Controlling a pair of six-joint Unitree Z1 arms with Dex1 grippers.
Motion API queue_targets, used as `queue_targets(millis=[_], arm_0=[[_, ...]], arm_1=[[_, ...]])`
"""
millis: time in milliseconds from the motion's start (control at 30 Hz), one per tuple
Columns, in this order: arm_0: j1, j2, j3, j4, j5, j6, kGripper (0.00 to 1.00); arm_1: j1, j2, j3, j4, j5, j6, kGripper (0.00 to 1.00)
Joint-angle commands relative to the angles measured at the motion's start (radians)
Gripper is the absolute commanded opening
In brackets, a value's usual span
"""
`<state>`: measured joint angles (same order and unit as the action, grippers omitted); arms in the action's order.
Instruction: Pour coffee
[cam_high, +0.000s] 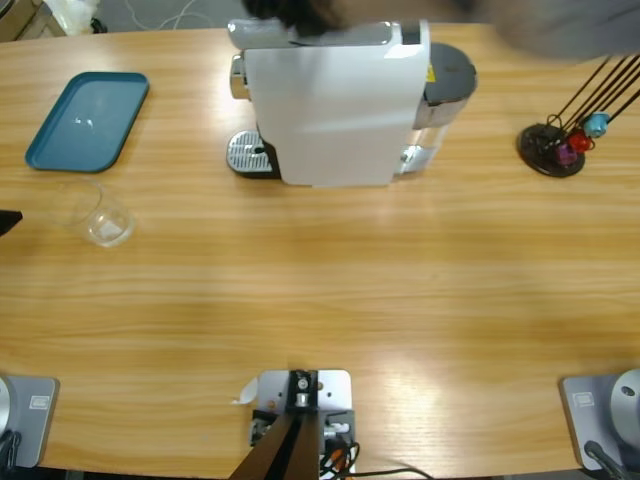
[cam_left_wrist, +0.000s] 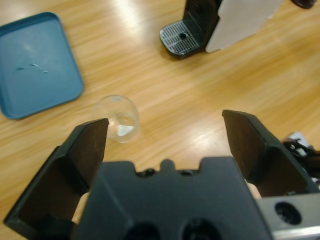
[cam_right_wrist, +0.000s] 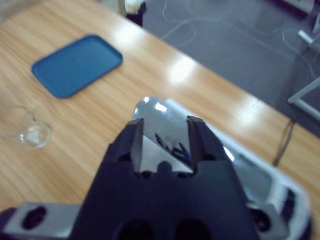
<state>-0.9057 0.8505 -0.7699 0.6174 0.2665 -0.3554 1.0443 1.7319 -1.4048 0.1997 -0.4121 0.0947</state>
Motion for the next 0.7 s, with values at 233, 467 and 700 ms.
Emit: queue_targets(millis=[233, 467, 700], arm_0=[[0.004, 0.229, 0.138, -0.168, 0.276, -0.304, 0.996], [-0.015, 0.273, 0.274, -0.318, 0.296, -0.309, 0.996], [-0.015, 0.331, 0.341, -0.396, 0.283, -0.343, 0.996]], arm_1=[[0.057, -0.351, 0.240, 0.201, -0.009, 0.031, 1.000], [0.057, -0.341, 0.302, 0.211, -0.003, 0.077, 1.000], [0.057, -0.312, 0.317, 0.196, -0.025, 0.087, 1.000]])
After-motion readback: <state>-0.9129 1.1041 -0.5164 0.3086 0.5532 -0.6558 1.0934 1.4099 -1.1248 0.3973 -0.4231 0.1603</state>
